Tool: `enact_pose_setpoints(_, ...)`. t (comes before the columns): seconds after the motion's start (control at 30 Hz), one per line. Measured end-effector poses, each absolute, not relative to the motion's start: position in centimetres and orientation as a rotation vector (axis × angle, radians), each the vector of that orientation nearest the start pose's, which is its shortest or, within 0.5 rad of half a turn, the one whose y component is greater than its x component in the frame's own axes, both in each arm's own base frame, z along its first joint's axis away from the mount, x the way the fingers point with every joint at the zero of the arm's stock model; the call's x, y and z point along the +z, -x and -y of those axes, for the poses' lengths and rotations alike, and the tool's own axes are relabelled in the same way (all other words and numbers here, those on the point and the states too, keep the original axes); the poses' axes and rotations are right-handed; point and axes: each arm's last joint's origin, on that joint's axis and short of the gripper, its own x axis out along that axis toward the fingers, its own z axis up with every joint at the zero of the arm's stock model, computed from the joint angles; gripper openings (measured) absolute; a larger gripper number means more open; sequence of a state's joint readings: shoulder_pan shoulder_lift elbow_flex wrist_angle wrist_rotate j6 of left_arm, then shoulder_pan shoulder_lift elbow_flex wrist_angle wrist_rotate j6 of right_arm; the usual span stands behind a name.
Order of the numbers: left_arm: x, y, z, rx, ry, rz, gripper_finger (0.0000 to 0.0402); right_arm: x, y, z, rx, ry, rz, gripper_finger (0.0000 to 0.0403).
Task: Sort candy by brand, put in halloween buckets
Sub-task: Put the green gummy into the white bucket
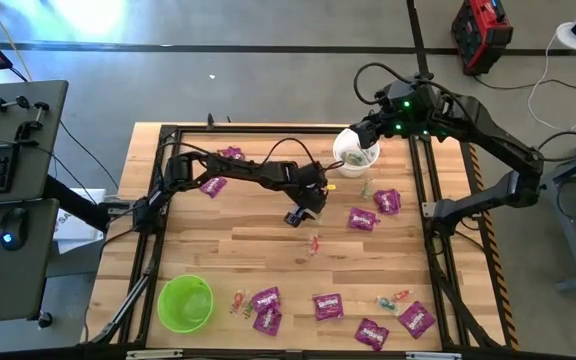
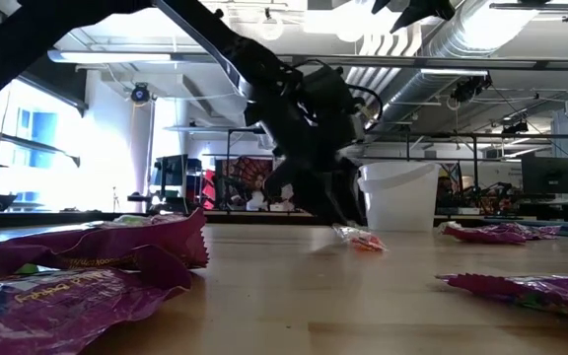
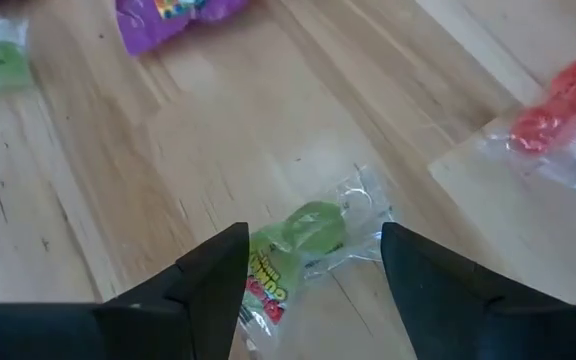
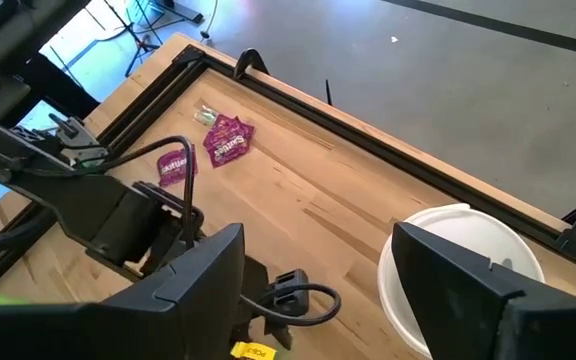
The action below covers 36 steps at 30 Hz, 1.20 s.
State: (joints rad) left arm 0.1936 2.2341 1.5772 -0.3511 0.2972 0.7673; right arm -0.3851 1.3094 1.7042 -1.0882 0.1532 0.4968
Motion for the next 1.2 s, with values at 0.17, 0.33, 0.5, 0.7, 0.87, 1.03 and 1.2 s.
enact_pose_setpoints(0.17,12.6,-45.8,-8.2,-0.465,-0.45,-0.866,0.0213,44.7,-21.0,9.0,-0.681,-0.546,-0.556,0.0247)
enact_pose_setpoints(0.33,11.6,-45.9,-8.2,-0.472,-0.429,-0.885,0.019,44.7,-21.1,9.0,-0.681,-0.546,-0.556,0.0247)
enact_pose_setpoints(0.5,11.3,-45.8,-8.1,-0.458,-0.387,-0.915,0.0106,44.7,-21.0,9.0,-0.682,-0.546,-0.556,0.0247)
enact_pose_setpoints(0.7,13.8,-45.2,-9.0,-0.419,-0.368,-0.91,0.001,44.7,-21.1,9.0,-0.681,-0.541,-0.557,0.0247)
enact_pose_setpoints(0.87,18.8,-43.4,-11.7,-0.34,-0.3,-0.876,0.0013,44.7,-21.0,9.0,-0.678,-0.529,-0.561,0.0247)
enact_pose_setpoints(1.03,24.3,-39.2,-15.2,-0.363,0.019,-0.788,0.0002,44.7,-21.0,9.1,-0.687,-0.492,-0.568,0.0247)
enact_pose_setpoints(1.2,30.0,-35.0,-17.2,-0.459,0.251,-0.599,0.0001,44.7,-21.0,9.2,-0.716,-0.468,-0.567,0.0247)
